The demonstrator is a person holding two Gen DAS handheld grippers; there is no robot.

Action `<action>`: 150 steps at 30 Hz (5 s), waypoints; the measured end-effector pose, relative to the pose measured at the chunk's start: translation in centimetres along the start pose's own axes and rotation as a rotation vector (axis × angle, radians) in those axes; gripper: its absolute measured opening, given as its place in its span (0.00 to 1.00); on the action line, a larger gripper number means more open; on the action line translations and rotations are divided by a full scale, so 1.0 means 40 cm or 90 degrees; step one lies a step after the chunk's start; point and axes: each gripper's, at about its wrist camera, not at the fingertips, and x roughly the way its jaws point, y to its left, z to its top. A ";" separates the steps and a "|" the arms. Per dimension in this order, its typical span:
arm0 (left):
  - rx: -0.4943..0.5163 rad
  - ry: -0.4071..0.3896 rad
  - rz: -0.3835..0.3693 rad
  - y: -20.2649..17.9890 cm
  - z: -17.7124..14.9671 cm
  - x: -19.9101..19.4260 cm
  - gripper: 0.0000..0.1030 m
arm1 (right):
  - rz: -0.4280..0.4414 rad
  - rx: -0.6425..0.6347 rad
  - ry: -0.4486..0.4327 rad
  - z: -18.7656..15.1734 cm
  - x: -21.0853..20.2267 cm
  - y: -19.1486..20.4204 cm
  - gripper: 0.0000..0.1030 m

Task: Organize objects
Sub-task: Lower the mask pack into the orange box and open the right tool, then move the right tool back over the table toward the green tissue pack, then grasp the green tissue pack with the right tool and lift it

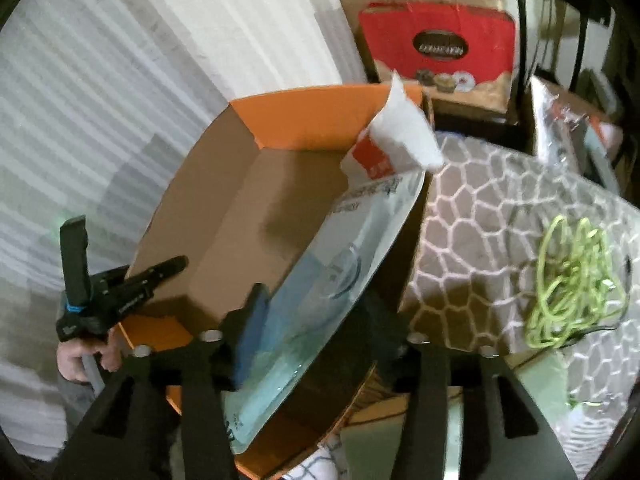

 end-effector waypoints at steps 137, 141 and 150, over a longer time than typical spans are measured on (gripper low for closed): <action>-0.014 -0.003 0.006 -0.004 -0.006 -0.003 0.03 | 0.098 0.404 -0.131 -0.506 -0.245 -0.386 0.89; -0.016 -0.004 0.008 -0.003 -0.005 -0.003 0.03 | 0.120 0.407 -0.135 -0.517 -0.223 -0.370 0.90; -0.026 -0.005 0.012 -0.003 -0.005 -0.003 0.03 | 0.171 0.392 -0.154 -0.521 -0.180 -0.349 0.77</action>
